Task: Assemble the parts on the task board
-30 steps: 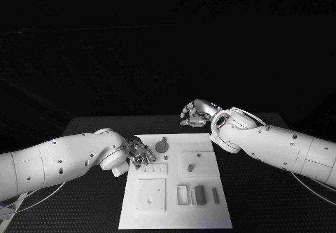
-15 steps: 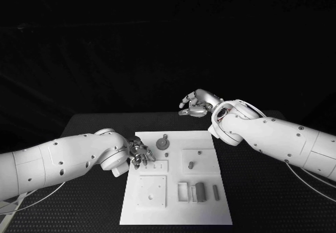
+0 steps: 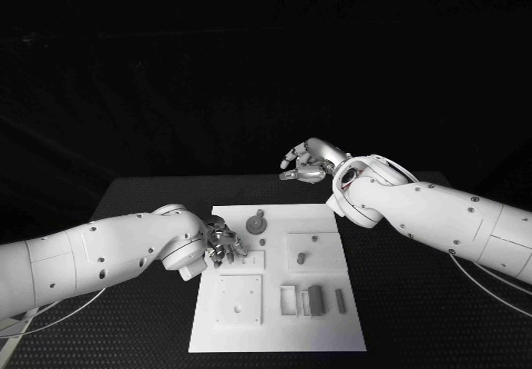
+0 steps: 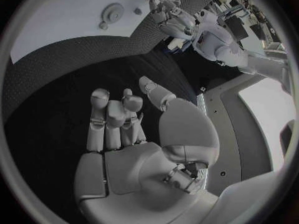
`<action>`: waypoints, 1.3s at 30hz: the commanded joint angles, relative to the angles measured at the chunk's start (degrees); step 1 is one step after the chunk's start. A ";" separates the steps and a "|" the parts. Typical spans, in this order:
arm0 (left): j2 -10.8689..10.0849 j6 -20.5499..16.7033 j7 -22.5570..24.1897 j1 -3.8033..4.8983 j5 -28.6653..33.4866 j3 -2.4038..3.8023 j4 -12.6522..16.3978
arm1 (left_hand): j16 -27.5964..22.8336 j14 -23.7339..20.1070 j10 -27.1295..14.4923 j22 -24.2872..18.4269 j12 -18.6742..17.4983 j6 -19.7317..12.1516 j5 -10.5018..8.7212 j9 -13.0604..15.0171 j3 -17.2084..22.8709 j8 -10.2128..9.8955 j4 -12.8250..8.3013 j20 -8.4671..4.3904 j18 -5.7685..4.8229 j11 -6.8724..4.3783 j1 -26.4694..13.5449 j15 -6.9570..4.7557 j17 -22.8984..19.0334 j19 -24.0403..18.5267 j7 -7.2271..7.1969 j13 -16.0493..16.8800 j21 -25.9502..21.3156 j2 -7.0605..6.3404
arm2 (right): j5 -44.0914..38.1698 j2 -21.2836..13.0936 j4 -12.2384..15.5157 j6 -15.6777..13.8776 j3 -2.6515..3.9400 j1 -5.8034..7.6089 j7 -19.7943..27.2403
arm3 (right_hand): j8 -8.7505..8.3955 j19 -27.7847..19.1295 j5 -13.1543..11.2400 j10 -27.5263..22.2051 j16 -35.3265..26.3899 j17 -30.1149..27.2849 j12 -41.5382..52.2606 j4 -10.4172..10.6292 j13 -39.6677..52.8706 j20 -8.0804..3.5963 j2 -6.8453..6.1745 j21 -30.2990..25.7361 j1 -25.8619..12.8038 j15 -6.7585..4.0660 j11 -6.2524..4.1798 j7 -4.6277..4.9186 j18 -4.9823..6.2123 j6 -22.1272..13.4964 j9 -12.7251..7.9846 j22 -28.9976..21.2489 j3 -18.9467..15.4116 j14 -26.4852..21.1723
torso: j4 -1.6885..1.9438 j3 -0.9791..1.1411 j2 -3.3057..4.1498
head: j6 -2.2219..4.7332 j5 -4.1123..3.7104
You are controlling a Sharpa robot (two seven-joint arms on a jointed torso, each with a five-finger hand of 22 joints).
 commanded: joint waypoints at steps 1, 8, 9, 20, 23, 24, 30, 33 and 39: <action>0.17 0.07 -0.10 -0.09 -3.12 0.04 0.07 | 0.81 0.10 0.44 0.45 0.68 8.37 0.90 2.43 0.27 0.41 0.45 -0.42 0.91 -0.15 -0.56 -0.54 -0.18 0.51 -1.17 0.26 0.57 -0.32 | 0.15 0.06 0.14 0.75 0.02 -0.02 0.38 | -0.28 0.23 -0.14 -0.24 -0.38 0.00 -0.25 0.21 -0.07 -0.04 0.48 -0.20 -0.14 0.29 0.06 0.05 1.18 0.03 0.03 0.30 -0.01 0.09 | -0.01 0.03 0.00 | -0.08 -0.08; 0.27 0.69 -0.12 -0.16 -4.38 0.04 0.22 | 2.51 0.47 0.72 1.62 2.31 9.09 3.00 3.41 0.38 0.99 0.93 -0.98 0.84 -0.66 -1.00 -1.08 -0.74 1.18 -1.62 0.76 1.37 -0.98 | 0.15 0.08 0.06 1.15 0.02 -0.02 0.27 | -0.29 0.22 -0.14 -0.26 -0.39 0.00 -0.25 0.20 -0.07 -0.04 0.50 -0.21 -0.16 0.28 0.06 0.05 1.18 0.02 0.03 0.30 -0.03 0.08 | -0.04 0.04 -0.01 | -0.19 -0.10; 0.26 0.77 -0.12 -0.18 -4.68 0.04 0.27 | 2.77 0.55 0.80 1.80 2.57 9.22 3.23 3.56 0.37 1.10 1.04 -1.07 0.83 -0.75 -1.10 -1.17 -0.85 1.31 -1.70 0.83 1.49 -1.06 | 0.15 0.11 0.05 1.18 0.02 -0.02 0.27 | -0.29 0.22 -0.14 -0.26 -0.39 0.00 -0.25 0.20 -0.07 -0.04 0.50 -0.21 -0.16 0.28 0.06 0.05 1.18 0.02 0.03 0.30 -0.03 0.08 | -0.03 0.03 -0.01 | -0.20 -0.12; 0.20 1.93 -0.61 -0.21 -6.37 0.05 0.61 | 4.28 1.22 1.43 2.74 3.98 10.14 4.52 4.45 0.33 1.80 1.67 -1.62 0.83 -1.33 -1.59 -1.77 -1.50 2.22 -2.26 1.18 2.18 -1.52 | 0.15 0.11 -0.06 1.32 0.02 -0.02 0.14 | -0.31 0.20 -0.13 -0.29 -0.40 0.01 -0.26 0.18 -0.07 -0.03 0.53 -0.22 -0.19 0.28 0.06 0.05 1.18 0.01 0.03 0.30 -0.05 0.06 | -0.02 0.03 -0.01 | -0.44 -0.19; 0.19 2.16 -0.76 -0.22 -7.83 0.05 0.70 | 4.57 1.41 1.63 2.92 4.21 10.38 4.56 4.59 0.28 1.93 1.82 -1.75 0.84 -1.46 -1.73 -1.90 -1.61 2.48 -2.40 1.23 2.34 -1.53 | 0.15 0.14 -0.17 1.39 0.02 -0.02 0.13 | -0.31 0.20 -0.14 -0.31 -0.40 0.01 -0.26 0.19 -0.07 -0.03 0.52 -0.23 -0.21 0.28 0.06 0.05 1.18 0.02 0.03 0.30 -0.06 0.05 | -0.02 0.02 0.03 | -0.49 -0.24; 0.21 2.27 -0.82 -0.22 -7.83 0.05 0.67 | 4.78 1.56 1.80 3.04 4.37 10.57 4.59 4.68 0.23 2.03 1.91 -1.83 0.86 -1.56 -1.82 -2.01 -1.67 2.66 -2.50 1.26 2.46 -1.57 | 0.15 0.13 -0.17 1.40 0.02 -0.02 0.12 | -0.31 0.19 -0.14 -0.31 -0.40 0.01 -0.26 0.19 -0.06 -0.03 0.52 -0.23 -0.22 0.28 0.06 0.05 1.18 0.02 0.03 0.31 -0.07 0.05 | -0.03 0.02 0.03 | -0.53 -0.27; 0.44 2.51 -0.94 -0.30 -8.05 0.05 0.59 | 5.34 1.90 2.15 3.40 4.78 11.01 4.92 4.93 0.14 2.25 2.11 -2.06 0.86 -1.82 -2.18 -2.28 -1.93 3.07 -2.74 1.34 2.72 -1.51 | 0.15 0.14 -0.16 1.53 0.02 -0.02 0.03 | -0.32 0.18 -0.14 -0.33 -0.40 0.02 -0.26 0.18 -0.06 -0.03 0.51 -0.24 -0.25 0.28 0.06 0.04 1.18 0.02 0.04 0.31 -0.09 0.03 | 0.01 0.05 0.00 | -0.67 -0.27; 0.68 2.53 -1.06 -0.41 -8.58 0.05 0.45 | 5.52 2.01 2.26 3.53 4.92 11.13 5.16 5.01 0.09 2.32 2.12 -2.13 0.85 -1.89 -2.34 -2.36 -2.03 3.19 -2.81 1.36 2.80 -1.41 | 0.14 0.20 -0.19 1.60 0.02 -0.02 -0.04 | -0.32 0.18 -0.14 -0.34 -0.40 0.02 -0.26 0.17 -0.06 -0.03 0.51 -0.24 -0.25 0.28 0.06 0.04 1.18 0.02 0.04 0.31 -0.09 0.02 | 0.03 0.06 -0.01 | -0.77 -0.28; 0.97 2.55 -1.12 -0.81 -9.09 0.05 0.14 | 5.96 2.29 2.52 3.87 5.28 11.48 5.76 5.22 -0.11 2.49 2.13 -2.32 0.83 -2.09 -2.99 -2.57 -2.34 3.51 -2.99 1.44 3.01 -1.04 | 0.14 0.22 -0.19 1.72 0.02 -0.02 -0.10 | -0.33 0.17 -0.13 -0.35 -0.41 0.03 -0.26 0.15 -0.06 -0.03 0.52 -0.25 -0.26 0.28 0.06 0.04 1.18 0.02 0.04 0.31 -0.10 0.01 | -0.03 0.06 0.01 | -0.80 -0.33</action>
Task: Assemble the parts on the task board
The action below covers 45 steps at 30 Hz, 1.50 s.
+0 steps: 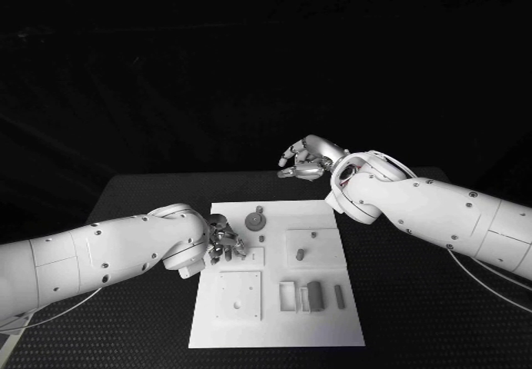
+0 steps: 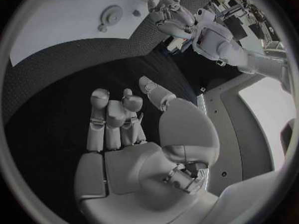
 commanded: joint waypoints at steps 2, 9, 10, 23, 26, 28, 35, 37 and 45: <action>0.36 1.13 -0.23 -0.19 -1.21 0.03 -0.13 | 0.31 0.18 0.29 0.16 0.27 9.81 0.38 5.25 -0.20 0.25 0.16 -0.03 0.90 -0.06 -0.18 -0.21 -0.16 0.35 -1.33 0.08 0.23 0.65 | -0.02 0.05 0.01 0.78 0.02 -0.02 0.06 | -0.34 0.26 -0.13 -0.44 -0.20 0.03 -0.27 0.14 -0.05 -0.13 0.51 -0.25 -0.26 0.28 0.14 0.22 1.17 0.03 0.04 0.32 -0.10 0.00 | -0.05 0.01 0.02 | 0.00 -0.05; 0.69 1.39 -0.45 -0.36 -2.16 0.03 -0.38 | 0.55 0.33 0.40 0.35 0.47 9.98 0.67 5.37 -0.28 0.34 0.12 -0.14 0.88 -0.16 -0.69 -0.31 -0.40 0.50 -1.43 0.11 0.30 1.09 | -0.02 0.09 0.01 0.87 0.02 -0.02 0.06 | -0.34 0.25 -0.13 -0.46 -0.20 0.03 -0.27 0.11 -0.05 -0.13 0.52 -0.26 -0.25 0.28 0.14 0.22 1.17 0.03 0.05 0.32 -0.11 -0.02 | -0.01 0.04 0.02 | -0.15 -0.10; 0.74 1.51 -0.54 -0.38 -2.17 0.03 -0.45 | 0.60 0.36 0.43 0.38 0.51 10.01 0.74 5.39 -0.27 0.35 0.07 -0.17 0.88 -0.18 -0.75 -0.34 -0.44 0.52 -1.45 0.12 0.32 1.18 | -0.02 0.09 0.00 0.89 0.02 -0.02 0.06 | -0.35 0.25 -0.12 -0.47 -0.21 0.03 -0.27 0.11 -0.05 -0.13 0.52 -0.26 -0.25 0.28 0.14 0.22 1.17 0.03 0.05 0.32 -0.11 -0.02 | -0.02 0.04 0.02 | -0.20 -0.09; 0.88 2.40 -0.63 -0.53 -2.62 0.03 -0.78 | 1.21 0.67 0.65 0.93 0.96 10.39 0.84 5.69 -0.04 0.45 -0.66 -0.46 0.80 -0.42 -2.71 -0.59 -1.27 0.82 -1.67 0.13 0.42 2.95 | -0.02 0.19 -0.02 1.00 0.02 -0.02 0.08 | -0.35 0.24 -0.12 -0.49 -0.21 0.05 -0.26 0.08 -0.04 -0.13 0.55 -0.27 -0.26 0.27 0.14 0.22 1.17 0.04 0.06 0.33 -0.12 -0.04 | -0.03 0.00 0.01 | -0.29 -0.04; 0.88 2.41 -0.70 -0.53 -2.76 0.03 -0.82 | 1.30 0.71 0.68 1.00 1.02 10.44 0.83 5.72 0.16 0.45 -0.83 -0.49 0.79 -0.45 -2.99 -0.62 -1.39 0.88 -1.69 0.13 0.43 3.08 | -0.02 0.19 -0.03 1.01 0.02 -0.02 0.08 | -0.35 0.24 -0.12 -0.49 -0.21 0.05 -0.26 0.07 -0.04 -0.13 0.55 -0.27 -0.26 0.27 0.14 0.22 1.17 0.05 0.06 0.33 -0.12 -0.04 | 0.00 0.01 0.01 | -0.31 -0.02; 0.88 2.39 -0.72 -0.54 -2.84 0.03 -0.86 | 1.35 0.73 0.69 1.04 1.05 10.47 0.83 5.74 0.27 0.46 -0.89 -0.50 0.77 -0.46 -3.16 -0.64 -1.47 0.89 -1.71 0.12 0.42 3.16 | -0.02 0.21 -0.02 1.04 0.02 -0.02 0.08 | -0.35 0.24 -0.12 -0.50 -0.21 0.05 -0.26 0.07 -0.04 -0.13 0.56 -0.27 -0.26 0.27 0.14 0.22 1.17 0.06 0.06 0.33 -0.12 -0.05 | 0.02 0.00 0.01 | -0.33 -0.02; 0.90 2.37 -0.72 -0.60 -3.27 0.03 -0.93 | 1.58 0.84 0.81 1.19 1.22 10.62 0.83 5.84 0.64 0.51 -1.06 -0.59 0.74 -0.53 -3.81 -0.71 -1.71 1.07 -1.77 0.13 0.45 3.37 | -0.02 0.28 -0.09 1.16 0.02 -0.02 0.09 | -0.35 0.23 -0.12 -0.51 -0.21 0.06 -0.25 0.05 -0.03 -0.13 0.58 -0.28 -0.26 0.27 0.13 0.21 1.17 0.07 0.07 0.34 -0.12 -0.06 | 0.00 -0.01 0.00 | -0.38 0.03; 0.91 2.40 -0.68 -0.63 -3.51 0.03 -0.93 | 1.61 0.86 0.82 1.21 1.24 10.63 0.83 5.86 0.70 0.51 -1.10 -0.60 0.74 -0.54 -3.88 -0.72 -1.74 1.09 -1.78 0.13 0.46 3.39 | -0.02 0.30 -0.10 1.17 0.02 -0.02 0.09 | -0.36 0.23 -0.12 -0.51 -0.21 0.06 -0.25 0.04 -0.03 -0.13 0.59 -0.28 -0.25 0.27 0.13 0.21 1.17 0.07 0.07 0.34 -0.12 -0.06 | -0.02 0.00 0.00 | -0.38 0.04; 0.88 2.04 -0.37 -0.76 -5.36 0.03 -0.76 | 1.70 0.81 0.72 1.32 1.27 10.56 0.66 5.91 1.15 0.46 -1.57 -0.67 0.73 -0.55 -3.99 -0.75 -1.98 1.12 -1.77 0.10 0.42 3.27 | -0.02 0.28 0.03 1.22 0.02 -0.02 0.12 | -0.36 0.22 -0.12 -0.52 -0.21 0.07 -0.25 0.04 -0.03 -0.13 0.60 -0.28 -0.28 0.27 0.13 0.21 1.17 0.08 0.08 0.34 -0.14 -0.07 | -0.01 -0.02 0.00 | -0.40 0.00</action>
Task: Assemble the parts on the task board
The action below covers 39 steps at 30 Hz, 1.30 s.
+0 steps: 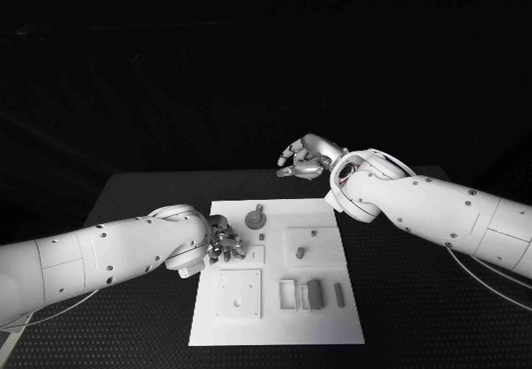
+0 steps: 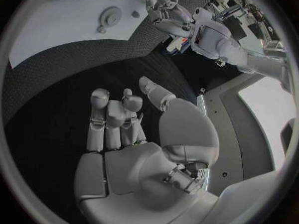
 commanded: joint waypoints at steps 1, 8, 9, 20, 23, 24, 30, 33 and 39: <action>0.11 0.33 0.36 -0.06 -1.77 0.04 0.19 | 0.21 0.14 0.09 0.10 0.33 10.37 -0.03 2.58 0.50 0.22 -0.25 -0.27 0.73 -0.15 -0.45 -0.52 -0.16 0.09 -1.59 0.00 0.18 0.11 | -0.03 0.03 0.08 0.64 0.02 -0.02 0.18 | -0.36 0.32 -0.12 -0.30 -0.21 0.07 -0.25 0.05 -0.03 -0.23 0.37 -0.28 -0.06 0.18 -0.09 0.29 1.17 0.02 0.08 0.35 -0.14 0.02 | 0.01 0.00 -0.01 | -0.01 -0.06; 0.16 -2.06 0.88 -0.22 -4.44 0.04 0.38 | 0.35 0.18 0.13 0.22 0.43 10.45 0.33 2.68 1.16 0.23 -0.59 -0.32 0.69 -0.15 -0.20 -0.52 -0.48 0.24 -1.60 -0.04 0.16 -0.20 | -0.03 -0.04 0.10 0.65 0.02 -0.02 0.16 | -0.37 0.32 -0.13 -0.30 -0.21 0.08 -0.24 0.08 -0.02 -0.22 0.38 -0.29 -0.13 0.18 -0.08 0.29 1.17 0.03 0.08 0.35 -0.17 0.01 | 0.04 0.01 -0.01 | 0.01 -0.07; 0.16 -2.17 0.88 -0.23 -4.45 0.04 0.40 | 0.40 0.23 0.17 0.24 0.46 10.50 0.47 2.70 1.23 0.25 -0.59 -0.32 0.68 -0.17 -0.21 -0.54 -0.53 0.30 -1.62 -0.04 0.17 -0.22 | -0.03 -0.04 0.11 0.68 0.02 -0.02 0.16 | -0.37 0.32 -0.13 -0.30 -0.21 0.08 -0.24 0.08 -0.02 -0.22 0.38 -0.29 -0.14 0.18 -0.08 0.29 1.17 0.03 0.08 0.35 -0.18 0.01 | 0.04 0.01 -0.01 | 0.01 -0.07; 0.30 -2.43 1.12 -0.44 -4.49 0.04 0.36 | 0.55 0.37 0.30 0.32 0.56 10.62 0.76 2.78 1.38 0.30 -0.55 -0.35 0.66 -0.22 -0.34 -0.59 -0.69 0.50 -1.66 -0.05 0.20 -0.19 | -0.03 -0.10 0.11 0.81 0.02 -0.02 0.10 | -0.38 0.32 -0.13 -0.31 -0.20 0.09 -0.23 0.10 -0.02 -0.21 0.40 -0.29 -0.20 0.18 -0.08 0.29 1.17 0.04 0.09 0.36 -0.20 0.01 | 0.01 0.01 -0.02 | 0.11 -0.14; 0.36 -2.25 1.11 -0.47 -4.49 0.04 0.34 | 0.57 0.39 0.32 0.33 0.57 10.64 0.76 2.78 1.38 0.31 -0.53 -0.36 0.66 -0.22 -0.38 -0.59 -0.71 0.52 -1.67 -0.05 0.20 -0.17 | -0.03 -0.10 0.11 0.87 0.02 -0.02 0.06 | -0.38 0.32 -0.13 -0.31 -0.20 0.09 -0.23 0.11 -0.02 -0.21 0.40 -0.29 -0.21 0.18 -0.08 0.29 1.17 0.04 0.09 0.36 -0.20 0.00 | 0.01 -0.01 0.00 | 0.10 -0.15; 0.38 -2.10 1.11 -0.48 -4.48 0.04 0.33 | 0.57 0.39 0.32 0.33 0.58 10.64 0.75 2.78 1.39 0.31 -0.53 -0.36 0.66 -0.22 -0.38 -0.59 -0.71 0.52 -1.67 -0.05 0.20 -0.17 | -0.03 -0.10 0.12 0.90 0.02 -0.02 0.06 | -0.38 0.32 -0.13 -0.31 -0.20 0.09 -0.23 0.11 -0.02 -0.21 0.41 -0.29 -0.21 0.18 -0.08 0.29 1.17 0.05 0.09 0.36 -0.20 0.00 | 0.00 -0.02 0.00 | 0.10 -0.15; 0.55 -1.25 0.95 -0.59 -4.39 0.04 0.20 | 0.59 0.40 0.32 0.35 0.59 10.63 0.67 2.80 1.39 0.30 -0.50 -0.36 0.65 -0.23 -0.46 -0.60 -0.76 0.54 -1.67 -0.06 0.19 -0.16 | -0.03 -0.10 0.09 0.99 0.02 -0.02 0.02 | -0.39 0.32 -0.13 -0.32 -0.20 0.10 -0.22 0.12 -0.01 -0.21 0.42 -0.29 -0.24 0.18 -0.08 0.29 1.17 0.05 0.10 0.36 -0.21 0.00 | 0.03 0.01 0.00 | 0.06 -0.19; 0.66 -1.15 0.90 -0.71 -4.39 0.04 0.09 | 0.60 0.40 0.31 0.36 0.59 10.62 0.59 2.80 1.39 0.29 -0.49 -0.36 0.64 -0.23 -0.50 -0.60 -0.80 0.55 -1.67 -0.06 0.19 -0.16 | -0.03 -0.10 0.10 1.03 0.02 -0.02 0.02 | -0.39 0.32 -0.13 -0.32 -0.20 0.10 -0.22 0.12 -0.01 -0.21 0.42 -0.30 -0.25 0.18 -0.09 0.28 1.17 0.06 0.10 0.36 -0.22 0.00 | 0.03 -0.01 0.00 | 0.03 -0.22; 0.85 -0.97 0.84 -0.96 -4.39 0.04 -0.25 | 0.61 0.40 0.30 0.37 0.59 10.61 0.51 2.81 1.41 0.28 -0.49 -0.37 0.64 -0.23 -0.54 -0.60 -0.83 0.55 -1.66 -0.07 0.18 -0.14 | -0.02 -0.14 0.09 1.07 0.02 -0.02 0.00 | -0.39 0.32 -0.13 -0.32 -0.20 0.10 -0.22 0.12 -0.01 -0.20 0.42 -0.30 -0.26 0.18 -0.09 0.28 1.17 0.06 0.10 0.36 -0.22 0.00 | 0.04 -0.04 0.00 | -0.04 -0.30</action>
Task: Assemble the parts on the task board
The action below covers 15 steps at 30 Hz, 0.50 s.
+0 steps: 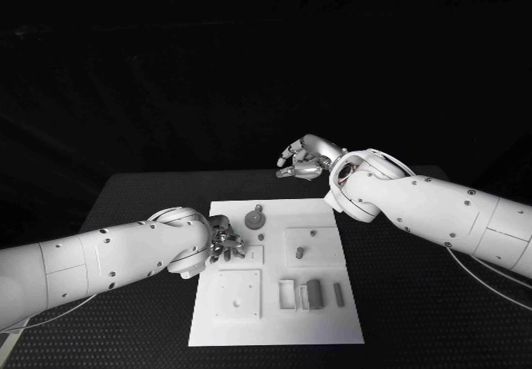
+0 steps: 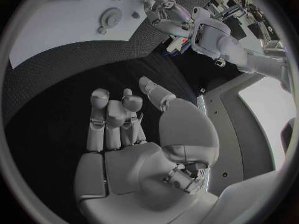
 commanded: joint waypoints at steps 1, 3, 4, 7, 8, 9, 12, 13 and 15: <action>0.20 0.79 0.32 -0.26 -0.32 -0.03 -0.08 | 0.35 0.01 -0.01 0.23 0.20 10.53 0.04 -0.01 0.32 0.28 0.11 -0.27 0.64 -0.12 0.10 -0.61 -0.06 0.05 -1.59 -0.05 0.17 0.53 | -0.03 -0.01 0.05 0.68 0.02 -0.02 0.08 | -0.39 0.32 -0.12 -0.43 -0.20 0.05 -0.22 0.12 -0.01 -0.21 0.42 -0.30 -0.27 0.17 0.02 0.31 1.17 0.04 0.08 0.36 -0.22 0.00 | 0.00 -0.03 0.00 | -0.07 -0.08; 0.21 0.77 0.28 -0.31 -0.32 -0.03 -0.10 | 0.35 0.01 -0.01 0.23 0.20 10.53 0.03 -0.01 0.33 0.28 0.11 -0.27 0.64 -0.12 0.09 -0.61 -0.07 0.05 -1.59 -0.05 0.17 0.54 | -0.03 -0.01 0.04 0.70 0.02 -0.02 0.08 | -0.39 0.32 -0.12 -0.43 -0.20 0.06 -0.22 0.12 -0.01 -0.21 0.43 -0.30 -0.27 0.17 0.02 0.31 1.17 0.04 0.08 0.37 -0.22 0.00 | -0.02 -0.01 0.00 | -0.06 -0.07; 0.25 0.86 0.30 -0.32 -0.32 -0.03 -0.12 | 0.35 0.01 -0.01 0.23 0.20 10.52 0.02 -0.01 0.33 0.27 0.11 -0.27 0.64 -0.12 0.09 -0.61 -0.07 0.05 -1.59 -0.05 0.17 0.54 | -0.02 -0.01 0.04 0.73 0.02 -0.02 0.08 | -0.39 0.32 -0.12 -0.43 -0.20 0.06 -0.22 0.12 -0.01 -0.21 0.43 -0.30 -0.27 0.17 0.02 0.31 1.17 0.04 0.08 0.37 -0.22 0.00 | -0.02 -0.01 0.00 | -0.05 -0.08; 0.35 1.07 0.30 -0.36 -0.32 -0.03 -0.13 | 0.35 0.01 -0.01 0.23 0.20 10.52 -0.01 -0.01 0.34 0.27 0.12 -0.28 0.64 -0.12 0.08 -0.61 -0.09 0.06 -1.59 -0.06 0.16 0.55 | 0.00 -0.01 0.03 0.75 0.02 -0.02 0.09 | -0.39 0.32 -0.12 -0.43 -0.20 0.06 -0.21 0.13 -0.01 -0.21 0.43 -0.30 -0.29 0.17 0.02 0.31 1.17 0.05 0.08 0.37 -0.23 0.00 | 0.00 -0.02 0.01 | -0.09 -0.11; 0.38 1.15 0.30 -0.37 -0.32 -0.03 -0.14 | 0.35 0.01 -0.02 0.24 0.20 10.52 -0.01 -0.01 0.34 0.27 0.11 -0.28 0.64 -0.12 0.07 -0.61 -0.09 0.06 -1.59 -0.06 0.16 0.55 | 0.00 0.00 0.03 0.75 0.02 -0.02 0.09 | -0.39 0.32 -0.12 -0.43 -0.20 0.06 -0.21 0.13 0.00 -0.21 0.43 -0.30 -0.29 0.17 0.02 0.31 1.17 0.05 0.09 0.37 -0.23 0.00 | 0.00 -0.02 0.01 | -0.09 -0.11; 0.42 1.22 0.30 -0.37 -0.32 -0.02 -0.14 | 0.36 0.01 -0.02 0.24 0.20 10.52 -0.02 0.00 0.35 0.27 0.11 -0.28 0.64 -0.12 0.07 -0.61 -0.10 0.06 -1.59 -0.06 0.16 0.55 | 0.00 0.00 0.03 0.77 0.02 -0.02 0.09 | -0.39 0.32 -0.12 -0.43 -0.20 0.06 -0.21 0.13 0.00 -0.21 0.43 -0.30 -0.30 0.17 0.01 0.31 1.17 0.05 0.09 0.37 -0.23 0.00 | 0.00 -0.01 0.01 | -0.10 -0.10; 0.50 1.48 0.29 -0.38 -0.32 -0.02 -0.14 | 0.36 0.01 -0.02 0.24 0.21 10.52 -0.04 0.00 0.35 0.27 0.11 -0.28 0.63 -0.12 0.05 -0.61 -0.11 0.05 -1.59 -0.06 0.16 0.53 | 0.01 0.00 0.03 0.78 0.02 -0.02 0.08 | -0.39 0.32 -0.12 -0.43 -0.20 0.06 -0.21 0.13 0.00 -0.21 0.44 -0.30 -0.30 0.17 0.01 0.31 1.17 0.05 0.09 0.37 -0.23 0.00 | -0.01 0.00 0.02 | -0.11 -0.10; 0.51 1.51 0.30 -0.38 -0.32 -0.02 -0.14 | 0.36 0.01 -0.02 0.24 0.21 10.52 -0.05 0.00 0.34 0.27 0.10 -0.28 0.63 -0.12 0.05 -0.61 -0.12 0.05 -1.59 -0.06 0.15 0.52 | 0.01 0.00 0.03 0.78 0.02 -0.02 0.07 | -0.40 0.32 -0.12 -0.43 -0.20 0.06 -0.21 0.13 0.00 -0.21 0.44 -0.30 -0.30 0.17 0.01 0.31 1.17 0.05 0.09 0.37 -0.23 0.00 | -0.01 0.01 0.02 | -0.12 -0.09; 0.55 1.62 0.35 -0.38 -0.32 -0.02 -0.14 | 0.38 0.00 -0.02 0.26 0.22 10.52 -0.11 0.02 0.33 0.27 0.05 -0.28 0.63 -0.13 0.00 -0.61 -0.17 0.05 -1.59 -0.07 0.14 0.34 | 0.01 0.00 0.02 0.80 0.02 -0.02 0.06 | -0.40 0.32 -0.12 -0.43 -0.20 0.06 -0.21 0.13 0.00 -0.21 0.43 -0.30 -0.31 0.17 0.01 0.30 1.17 0.06 0.09 0.37 -0.24 0.00 | -0.02 0.01 0.02 | -0.11 -0.08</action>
